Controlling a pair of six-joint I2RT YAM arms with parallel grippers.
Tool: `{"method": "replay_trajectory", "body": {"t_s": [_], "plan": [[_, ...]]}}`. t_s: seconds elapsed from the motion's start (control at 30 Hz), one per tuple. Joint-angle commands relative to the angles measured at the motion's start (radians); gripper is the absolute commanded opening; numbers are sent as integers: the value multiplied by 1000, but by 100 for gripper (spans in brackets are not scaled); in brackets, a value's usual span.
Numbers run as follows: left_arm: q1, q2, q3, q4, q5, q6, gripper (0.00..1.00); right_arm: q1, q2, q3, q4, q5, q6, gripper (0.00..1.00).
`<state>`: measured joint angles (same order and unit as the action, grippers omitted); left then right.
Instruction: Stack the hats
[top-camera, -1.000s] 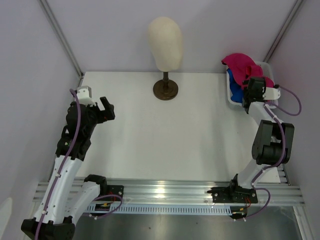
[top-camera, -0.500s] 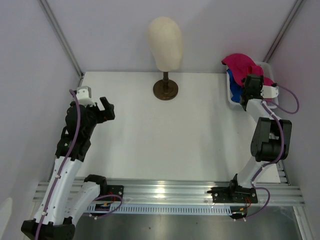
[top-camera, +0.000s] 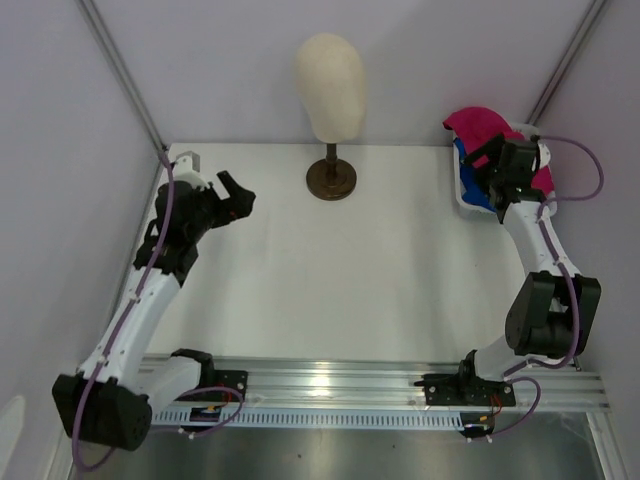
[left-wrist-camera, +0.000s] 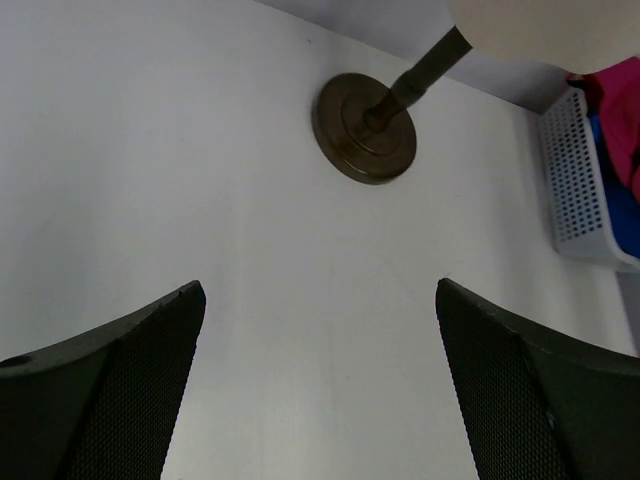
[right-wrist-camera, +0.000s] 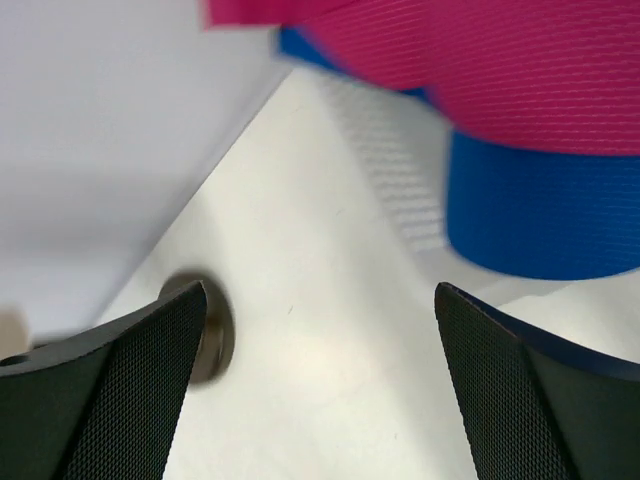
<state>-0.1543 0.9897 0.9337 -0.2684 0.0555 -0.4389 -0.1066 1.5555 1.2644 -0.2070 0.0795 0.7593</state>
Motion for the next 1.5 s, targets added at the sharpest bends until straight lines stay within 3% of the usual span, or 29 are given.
{"method": "replay_trajectory", "body": {"t_s": [0.0,0.1,0.27,0.37,0.6,0.73,0.87,1.07,1.27,1.47], "plan": [[-16,131,22,197,119,-254,99,57,-40,81,-45,-234,-216,99],[-17,291,30,348,125,-421,91,142,-18,84,-17,-337,-245,93],[-21,586,101,610,182,-615,78,246,136,107,95,-328,-178,85],[-30,682,163,730,182,-678,77,255,263,206,81,-296,-132,87],[-51,935,457,678,161,-718,81,277,593,547,75,-343,-63,99],[-60,1128,586,719,182,-794,81,294,733,703,73,-354,-51,99],[-67,1243,665,773,216,-862,81,289,787,737,127,-391,-25,99],[-77,1339,715,856,201,-951,86,295,867,762,336,-466,75,100],[-91,1518,982,798,357,-969,93,320,971,886,376,-540,104,99],[-99,1552,1019,788,362,-966,95,347,1022,911,448,-573,158,100]]}}
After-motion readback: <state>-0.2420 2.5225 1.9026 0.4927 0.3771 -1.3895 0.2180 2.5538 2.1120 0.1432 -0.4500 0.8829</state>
